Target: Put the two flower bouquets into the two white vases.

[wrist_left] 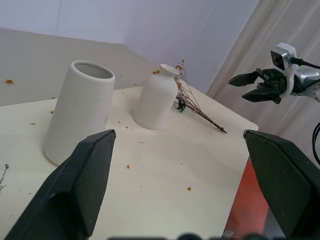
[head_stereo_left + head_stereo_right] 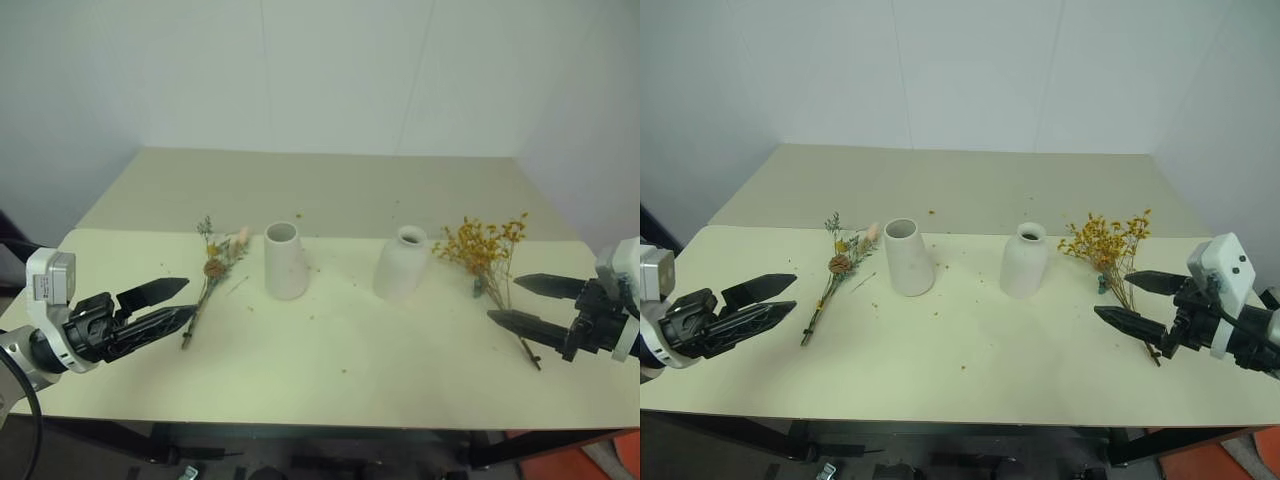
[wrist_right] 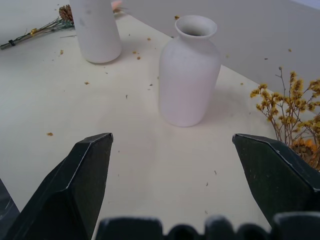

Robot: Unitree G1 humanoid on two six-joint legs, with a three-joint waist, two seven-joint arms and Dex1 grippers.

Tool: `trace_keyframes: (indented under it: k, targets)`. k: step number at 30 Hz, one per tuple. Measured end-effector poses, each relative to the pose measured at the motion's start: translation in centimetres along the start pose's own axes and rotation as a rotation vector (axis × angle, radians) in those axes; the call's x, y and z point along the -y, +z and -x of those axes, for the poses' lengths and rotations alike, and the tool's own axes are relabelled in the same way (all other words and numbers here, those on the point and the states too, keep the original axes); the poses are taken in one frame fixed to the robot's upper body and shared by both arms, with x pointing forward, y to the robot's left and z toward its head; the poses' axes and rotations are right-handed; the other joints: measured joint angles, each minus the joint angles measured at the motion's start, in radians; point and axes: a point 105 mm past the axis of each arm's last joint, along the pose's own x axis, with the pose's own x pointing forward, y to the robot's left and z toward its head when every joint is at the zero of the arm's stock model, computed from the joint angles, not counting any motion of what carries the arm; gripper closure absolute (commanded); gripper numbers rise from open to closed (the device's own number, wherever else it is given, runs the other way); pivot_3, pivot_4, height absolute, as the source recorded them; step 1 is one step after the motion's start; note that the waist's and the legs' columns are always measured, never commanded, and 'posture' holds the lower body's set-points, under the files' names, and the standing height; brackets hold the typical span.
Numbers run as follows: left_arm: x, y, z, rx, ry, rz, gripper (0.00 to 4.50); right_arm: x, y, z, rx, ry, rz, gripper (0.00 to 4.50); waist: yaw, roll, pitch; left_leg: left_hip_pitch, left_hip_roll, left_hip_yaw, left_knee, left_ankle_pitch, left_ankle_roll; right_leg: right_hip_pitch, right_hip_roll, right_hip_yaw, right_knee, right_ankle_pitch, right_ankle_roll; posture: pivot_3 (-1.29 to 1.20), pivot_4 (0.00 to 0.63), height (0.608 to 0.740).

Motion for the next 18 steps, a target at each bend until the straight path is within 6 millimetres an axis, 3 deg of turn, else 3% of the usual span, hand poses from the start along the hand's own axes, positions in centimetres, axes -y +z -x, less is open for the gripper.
trace_keyframes:
  k: [9,18]
  targets:
    - [0.57,-0.64,0.17,0.007,0.004,-0.002,0.01,-0.69,-0.73,-0.66,0.010,0.015,-0.027,0.00,0.000,0.000,0.000,0.000,0.000,0.000,0.000,0.000,0.000,0.000,0.000,0.000,0.000,0.000,0.000,0.00,0.150,0.740]
    - [0.80,-0.67,-0.06,0.035,0.004,-0.018,0.01,-0.30,-0.19,-0.93,0.028,0.012,-0.012,0.00,0.000,0.000,0.000,0.000,0.000,0.000,0.000,0.000,0.000,0.000,0.000,0.000,0.000,0.000,0.000,0.00,0.150,0.740]
